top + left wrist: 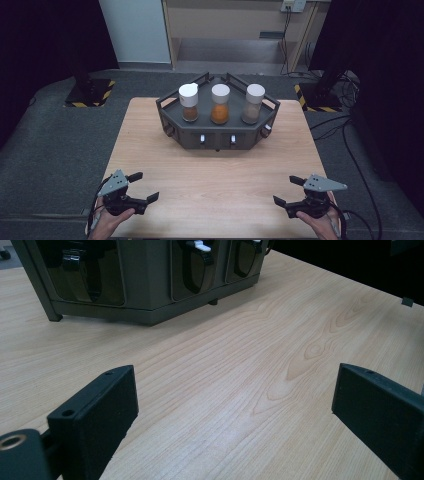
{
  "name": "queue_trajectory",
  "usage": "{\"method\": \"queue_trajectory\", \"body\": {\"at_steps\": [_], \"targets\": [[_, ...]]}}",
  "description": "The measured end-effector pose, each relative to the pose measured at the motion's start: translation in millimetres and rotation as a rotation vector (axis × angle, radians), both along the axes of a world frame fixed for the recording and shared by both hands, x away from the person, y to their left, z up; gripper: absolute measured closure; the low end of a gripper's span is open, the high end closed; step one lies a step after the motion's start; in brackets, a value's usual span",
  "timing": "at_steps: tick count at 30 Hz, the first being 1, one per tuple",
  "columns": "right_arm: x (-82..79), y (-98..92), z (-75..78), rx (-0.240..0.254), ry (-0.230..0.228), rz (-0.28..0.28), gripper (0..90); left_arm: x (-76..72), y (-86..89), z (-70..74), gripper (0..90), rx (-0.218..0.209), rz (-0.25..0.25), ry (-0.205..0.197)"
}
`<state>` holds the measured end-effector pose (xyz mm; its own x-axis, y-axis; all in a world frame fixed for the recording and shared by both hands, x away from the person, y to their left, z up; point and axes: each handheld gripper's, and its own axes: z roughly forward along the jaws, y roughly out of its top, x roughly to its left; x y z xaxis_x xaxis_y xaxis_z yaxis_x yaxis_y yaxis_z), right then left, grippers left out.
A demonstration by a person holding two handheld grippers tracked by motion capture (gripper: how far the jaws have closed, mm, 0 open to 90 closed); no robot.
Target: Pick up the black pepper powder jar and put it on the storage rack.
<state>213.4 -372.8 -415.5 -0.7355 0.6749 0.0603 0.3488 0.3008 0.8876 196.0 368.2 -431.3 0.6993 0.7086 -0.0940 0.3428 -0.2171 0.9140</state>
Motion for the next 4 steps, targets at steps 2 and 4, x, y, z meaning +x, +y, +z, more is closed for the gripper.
{"method": "queue_trajectory", "body": {"at_steps": [2, 4], "targets": [[-0.1, 0.1, 0.0, 0.0, 0.0, -0.001, 6.3, -0.1, -0.1, 0.1, 3.8, 0.001, 0.0, 0.0], [-0.4, -0.1, 0.1, 0.001, -0.001, -0.001, 6.4, -0.5, -0.4, 0.6, 3.8, 0.004, -0.001, -0.001]]}}
